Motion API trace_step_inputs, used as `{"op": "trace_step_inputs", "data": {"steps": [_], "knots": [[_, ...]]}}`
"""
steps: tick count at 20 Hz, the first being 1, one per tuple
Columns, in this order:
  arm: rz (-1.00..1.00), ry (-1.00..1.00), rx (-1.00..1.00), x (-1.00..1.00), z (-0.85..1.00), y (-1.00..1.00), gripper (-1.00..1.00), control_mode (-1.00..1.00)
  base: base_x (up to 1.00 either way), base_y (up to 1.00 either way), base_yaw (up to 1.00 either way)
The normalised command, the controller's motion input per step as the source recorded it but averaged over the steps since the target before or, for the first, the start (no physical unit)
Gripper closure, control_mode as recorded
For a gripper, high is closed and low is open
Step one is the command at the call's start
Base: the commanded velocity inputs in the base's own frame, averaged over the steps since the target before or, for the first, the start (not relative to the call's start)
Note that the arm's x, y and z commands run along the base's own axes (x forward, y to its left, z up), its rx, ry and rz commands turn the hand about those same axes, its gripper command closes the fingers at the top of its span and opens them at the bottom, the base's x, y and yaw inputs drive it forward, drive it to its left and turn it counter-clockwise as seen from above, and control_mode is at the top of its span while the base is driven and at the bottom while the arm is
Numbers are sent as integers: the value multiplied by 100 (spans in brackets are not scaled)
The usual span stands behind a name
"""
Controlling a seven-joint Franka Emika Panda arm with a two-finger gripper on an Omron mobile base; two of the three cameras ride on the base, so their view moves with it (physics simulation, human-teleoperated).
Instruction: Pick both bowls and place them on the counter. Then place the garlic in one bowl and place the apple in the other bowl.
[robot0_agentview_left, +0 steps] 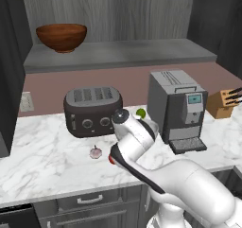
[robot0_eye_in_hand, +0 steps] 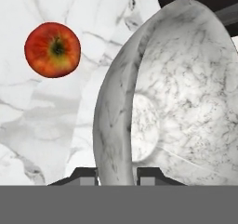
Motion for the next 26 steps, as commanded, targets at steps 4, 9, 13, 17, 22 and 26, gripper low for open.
{"op": "trace_step_inputs", "data": {"steps": [4, 9, 13, 17, 22, 26], "knots": [[2, 0, 4, 0, -22, -1, 100, -100, 0, 0, 0], [4, 0, 1, 1, -22, 0, 100, -100, 0, 0, 0], [3, 0, 0, 1, -30, 1, 100, -100, 0, 0, 0], [1, 0, 2, 0, -19, 0, 100, -100, 0, 0, 0], [1, 0, 4, 0, -12, -2, -100, -100, 0, 0, 0], [-1, 3, 1, -7, 2, 0, -100, -100, 0, 0, 0]]}}
